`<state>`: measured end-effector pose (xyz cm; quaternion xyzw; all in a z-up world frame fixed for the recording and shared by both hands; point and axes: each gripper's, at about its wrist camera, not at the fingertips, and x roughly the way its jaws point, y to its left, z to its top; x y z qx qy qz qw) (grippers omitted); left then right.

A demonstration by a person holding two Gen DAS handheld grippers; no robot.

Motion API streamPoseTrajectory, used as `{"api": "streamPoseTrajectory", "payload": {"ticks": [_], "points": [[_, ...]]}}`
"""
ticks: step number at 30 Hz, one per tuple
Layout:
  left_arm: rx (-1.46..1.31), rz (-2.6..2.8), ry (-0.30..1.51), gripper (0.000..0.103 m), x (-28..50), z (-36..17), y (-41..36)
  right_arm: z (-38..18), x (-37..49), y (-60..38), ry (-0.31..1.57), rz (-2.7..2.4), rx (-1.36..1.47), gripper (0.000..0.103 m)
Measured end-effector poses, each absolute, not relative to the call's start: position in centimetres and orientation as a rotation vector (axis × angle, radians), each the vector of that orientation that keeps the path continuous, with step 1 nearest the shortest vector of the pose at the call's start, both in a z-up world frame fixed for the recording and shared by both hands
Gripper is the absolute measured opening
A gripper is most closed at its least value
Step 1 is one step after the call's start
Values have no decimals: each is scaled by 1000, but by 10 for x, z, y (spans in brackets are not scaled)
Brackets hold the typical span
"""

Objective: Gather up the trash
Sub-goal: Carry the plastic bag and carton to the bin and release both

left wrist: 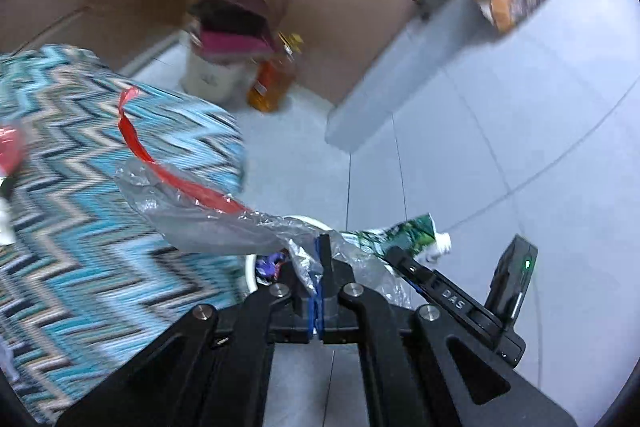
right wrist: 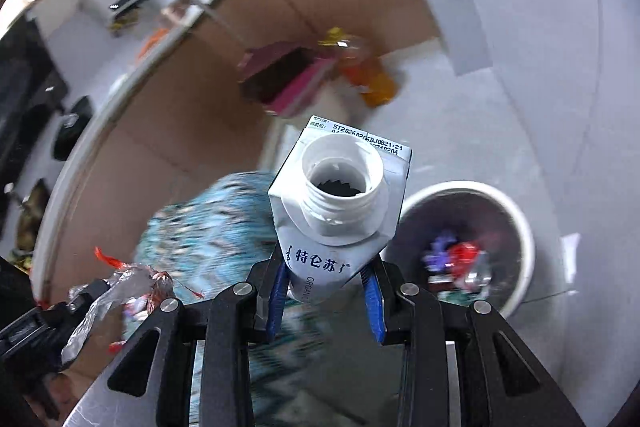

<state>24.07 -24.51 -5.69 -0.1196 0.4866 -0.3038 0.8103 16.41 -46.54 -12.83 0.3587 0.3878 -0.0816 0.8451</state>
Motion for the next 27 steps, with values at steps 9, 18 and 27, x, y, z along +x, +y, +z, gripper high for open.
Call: {"api": "streamPoseTrajectory", "payload": {"ticks": [9,18,27], "points": [[-101,-710,1114,3,250,-108,-346,-182,187,-507,913,-274,762,37],[-119,-766,1182,3,246,-126,-373,-185,184,-524,920,-326,731,51],[-83,-772,1049,3,224,-93,-329,-147,155,-519,830,-336,699,51]]}}
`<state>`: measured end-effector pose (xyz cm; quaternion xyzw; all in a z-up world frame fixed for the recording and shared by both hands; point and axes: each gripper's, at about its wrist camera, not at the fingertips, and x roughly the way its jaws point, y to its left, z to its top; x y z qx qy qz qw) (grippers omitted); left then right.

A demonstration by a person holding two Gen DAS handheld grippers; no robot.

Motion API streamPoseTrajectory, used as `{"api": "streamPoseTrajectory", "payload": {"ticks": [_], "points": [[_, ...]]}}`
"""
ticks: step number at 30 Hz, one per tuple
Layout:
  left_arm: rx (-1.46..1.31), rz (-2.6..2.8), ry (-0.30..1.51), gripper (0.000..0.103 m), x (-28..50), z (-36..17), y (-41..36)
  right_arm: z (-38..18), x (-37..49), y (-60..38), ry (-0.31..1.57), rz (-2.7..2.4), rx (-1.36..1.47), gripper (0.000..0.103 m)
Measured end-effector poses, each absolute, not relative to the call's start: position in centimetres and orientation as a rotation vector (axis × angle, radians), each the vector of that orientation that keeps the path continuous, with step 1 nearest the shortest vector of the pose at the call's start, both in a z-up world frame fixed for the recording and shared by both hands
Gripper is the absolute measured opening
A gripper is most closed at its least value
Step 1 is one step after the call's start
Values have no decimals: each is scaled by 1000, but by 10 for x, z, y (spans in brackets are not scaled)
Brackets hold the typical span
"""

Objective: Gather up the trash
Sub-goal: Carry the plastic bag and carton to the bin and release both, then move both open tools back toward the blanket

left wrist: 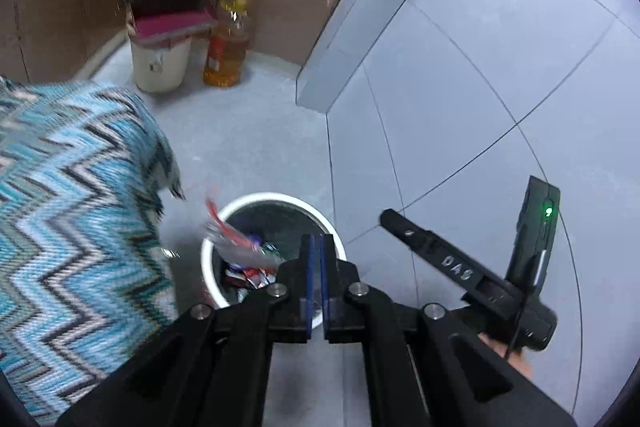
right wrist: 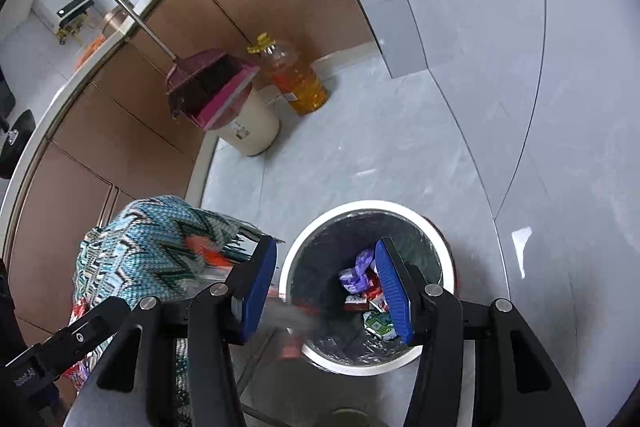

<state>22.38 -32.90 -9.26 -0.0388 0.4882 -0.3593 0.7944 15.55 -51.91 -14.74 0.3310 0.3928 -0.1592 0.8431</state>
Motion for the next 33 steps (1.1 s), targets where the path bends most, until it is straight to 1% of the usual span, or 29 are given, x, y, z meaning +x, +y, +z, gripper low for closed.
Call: {"api": "streamPoseTrajectory", "payload": {"ticks": [5,15,22,33], "points": [[-87,-741,949,3,212,-64,-283,-120,141,-503,776,-307,680,51],[-76,-678,835,3,183,-17,-203,-73,126,-455,727,-236,605,51],[-65,-629,765,3,154,6,-155,-36,110,-418,683,-175,569,51],[-84,-567,690,3,108,32,-87,6,90,-365,653,-100,521,51]]}}
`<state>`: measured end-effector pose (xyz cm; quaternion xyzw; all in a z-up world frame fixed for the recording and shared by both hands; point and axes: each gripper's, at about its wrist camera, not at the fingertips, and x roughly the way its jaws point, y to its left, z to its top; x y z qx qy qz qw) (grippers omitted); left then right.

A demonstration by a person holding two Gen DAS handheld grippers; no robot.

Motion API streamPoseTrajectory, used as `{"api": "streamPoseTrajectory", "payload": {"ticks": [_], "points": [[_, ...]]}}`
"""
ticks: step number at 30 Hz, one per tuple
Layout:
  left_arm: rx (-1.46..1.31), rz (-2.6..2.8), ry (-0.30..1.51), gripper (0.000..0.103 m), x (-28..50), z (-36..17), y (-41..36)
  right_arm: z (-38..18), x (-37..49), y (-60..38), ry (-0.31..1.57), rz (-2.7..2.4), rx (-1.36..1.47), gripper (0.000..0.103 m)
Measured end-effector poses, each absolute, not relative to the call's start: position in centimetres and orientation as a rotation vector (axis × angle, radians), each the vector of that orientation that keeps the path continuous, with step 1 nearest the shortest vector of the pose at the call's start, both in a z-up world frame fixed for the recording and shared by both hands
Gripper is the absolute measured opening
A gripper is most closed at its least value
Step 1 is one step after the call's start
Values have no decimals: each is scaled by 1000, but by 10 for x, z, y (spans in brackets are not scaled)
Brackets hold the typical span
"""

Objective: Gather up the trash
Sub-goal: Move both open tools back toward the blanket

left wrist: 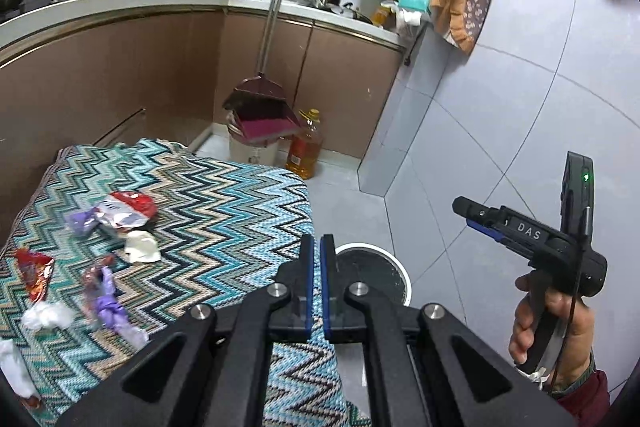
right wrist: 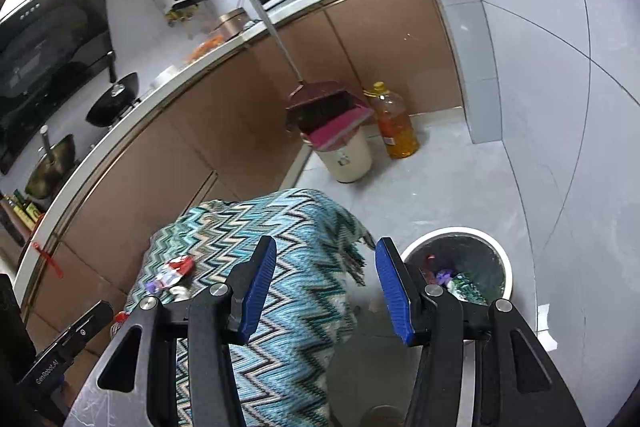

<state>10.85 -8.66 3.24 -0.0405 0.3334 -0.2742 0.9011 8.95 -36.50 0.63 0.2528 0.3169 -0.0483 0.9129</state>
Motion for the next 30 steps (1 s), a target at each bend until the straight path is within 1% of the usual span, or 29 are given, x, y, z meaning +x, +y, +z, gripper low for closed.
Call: {"api": "streamPoseTrajectory", "payload": {"ticks": [13,23,30], "points": [[-128,-510,618,3,70,50,-24,39,69,-304,632,0,460,51],[-158,-479,608,3,56,48,4,50,60,-273,621,71,432,51],[-171,-400,548,3,52,48,42,55,58,-256,609,107,398,51]]}}
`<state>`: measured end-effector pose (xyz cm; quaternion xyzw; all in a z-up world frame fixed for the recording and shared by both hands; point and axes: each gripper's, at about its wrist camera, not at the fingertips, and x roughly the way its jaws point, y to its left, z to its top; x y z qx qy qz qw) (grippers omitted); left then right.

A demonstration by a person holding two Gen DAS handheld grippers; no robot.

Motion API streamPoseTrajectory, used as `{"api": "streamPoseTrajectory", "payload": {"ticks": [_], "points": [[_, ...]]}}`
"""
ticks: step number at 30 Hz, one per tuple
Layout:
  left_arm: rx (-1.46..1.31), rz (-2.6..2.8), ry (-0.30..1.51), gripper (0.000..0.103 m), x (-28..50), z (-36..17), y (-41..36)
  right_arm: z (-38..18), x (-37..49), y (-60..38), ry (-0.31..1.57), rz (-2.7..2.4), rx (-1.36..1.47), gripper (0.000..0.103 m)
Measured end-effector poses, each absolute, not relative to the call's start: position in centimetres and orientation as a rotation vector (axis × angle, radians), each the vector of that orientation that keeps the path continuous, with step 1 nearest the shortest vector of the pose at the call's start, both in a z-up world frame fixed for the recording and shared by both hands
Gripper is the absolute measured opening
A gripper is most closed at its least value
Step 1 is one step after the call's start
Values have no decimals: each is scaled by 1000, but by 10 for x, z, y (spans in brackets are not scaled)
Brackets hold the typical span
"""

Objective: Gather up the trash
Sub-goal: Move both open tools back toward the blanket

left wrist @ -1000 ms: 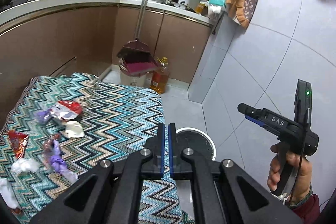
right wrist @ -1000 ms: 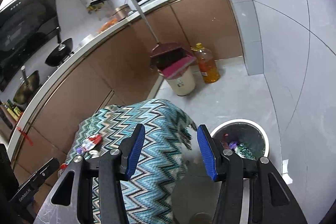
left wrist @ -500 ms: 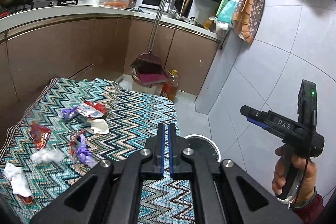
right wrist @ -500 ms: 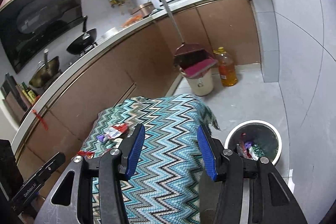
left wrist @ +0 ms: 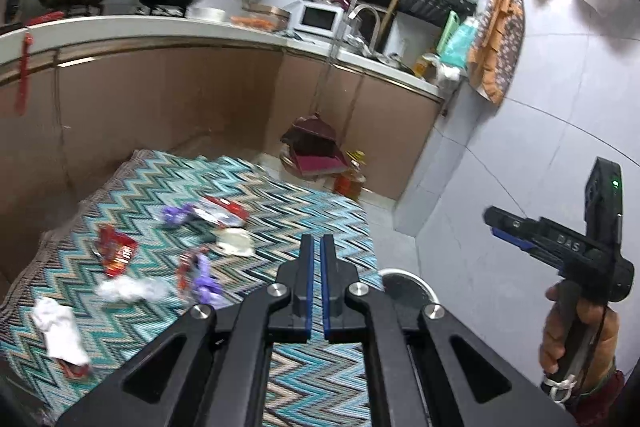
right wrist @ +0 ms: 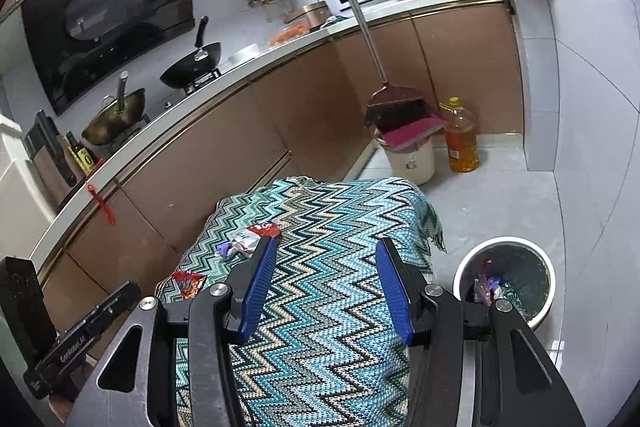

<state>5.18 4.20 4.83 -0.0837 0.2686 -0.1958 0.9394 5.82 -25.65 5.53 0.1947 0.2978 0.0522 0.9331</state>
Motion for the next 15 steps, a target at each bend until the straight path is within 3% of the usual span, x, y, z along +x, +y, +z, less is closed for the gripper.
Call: {"api": "streamPoseTrajectory", "payload": {"ticks": [15], "points": [[-215,-190,509,3,57,61,145,53,72,-213,598,250,318,51]]}}
